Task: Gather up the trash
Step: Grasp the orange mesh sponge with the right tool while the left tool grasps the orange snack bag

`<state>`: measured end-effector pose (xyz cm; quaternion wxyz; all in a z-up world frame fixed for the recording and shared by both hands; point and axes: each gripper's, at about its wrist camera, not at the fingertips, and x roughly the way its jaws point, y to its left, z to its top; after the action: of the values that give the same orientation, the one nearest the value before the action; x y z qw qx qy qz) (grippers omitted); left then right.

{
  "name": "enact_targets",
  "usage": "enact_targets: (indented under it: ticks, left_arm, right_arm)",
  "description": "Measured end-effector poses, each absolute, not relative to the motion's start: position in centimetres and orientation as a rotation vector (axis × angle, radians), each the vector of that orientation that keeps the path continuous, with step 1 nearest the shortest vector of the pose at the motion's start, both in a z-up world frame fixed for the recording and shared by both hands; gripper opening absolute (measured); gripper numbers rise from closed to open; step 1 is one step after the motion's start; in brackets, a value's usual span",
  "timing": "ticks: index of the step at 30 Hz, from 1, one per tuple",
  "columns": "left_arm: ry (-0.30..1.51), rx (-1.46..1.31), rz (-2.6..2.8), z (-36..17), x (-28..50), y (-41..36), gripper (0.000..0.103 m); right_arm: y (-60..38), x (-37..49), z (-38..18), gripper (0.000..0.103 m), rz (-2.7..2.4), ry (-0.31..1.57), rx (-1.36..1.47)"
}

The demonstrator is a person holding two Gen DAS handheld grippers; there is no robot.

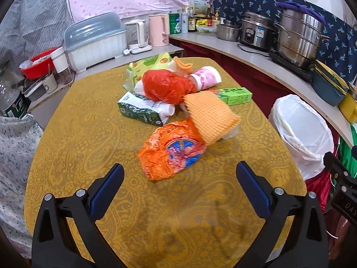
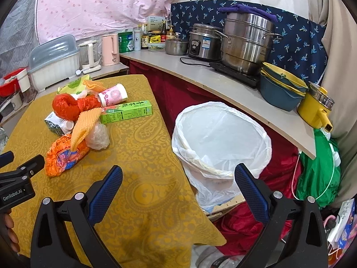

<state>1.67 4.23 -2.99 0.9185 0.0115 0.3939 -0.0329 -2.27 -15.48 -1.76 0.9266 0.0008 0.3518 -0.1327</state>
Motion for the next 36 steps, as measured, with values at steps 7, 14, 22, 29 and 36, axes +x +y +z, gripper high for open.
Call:
enact_targets:
  ticks: [7, 14, 22, 29, 36]
  left_arm:
    - [0.858, -0.019, -0.061, -5.6, 4.6, 7.4, 0.096]
    - [0.902, -0.035, -0.060, -8.0, 7.3, 9.0, 0.096]
    - [0.942, -0.054, -0.055, -9.8, 9.1, 10.0, 0.096]
    - [0.960, -0.087, -0.044, -10.7, 10.3, 11.1, 0.096]
    - [0.973, -0.103, -0.080, -11.1, 11.0, 10.5, 0.096]
  right_arm:
    - [-13.9, 1.0, -3.1, 0.096, -0.210, 0.735, 0.054]
    - [-11.3, 5.1, -3.8, 0.096, -0.131, 0.751, 0.078]
    - [-7.6, 9.7, -5.6, 0.090, -0.028, 0.806, 0.099]
    - [-5.7, 11.7, -7.4, 0.062, 0.028, 0.859, 0.105]
    - [-5.7, 11.9, -7.7, 0.016, 0.069, 0.856, 0.148]
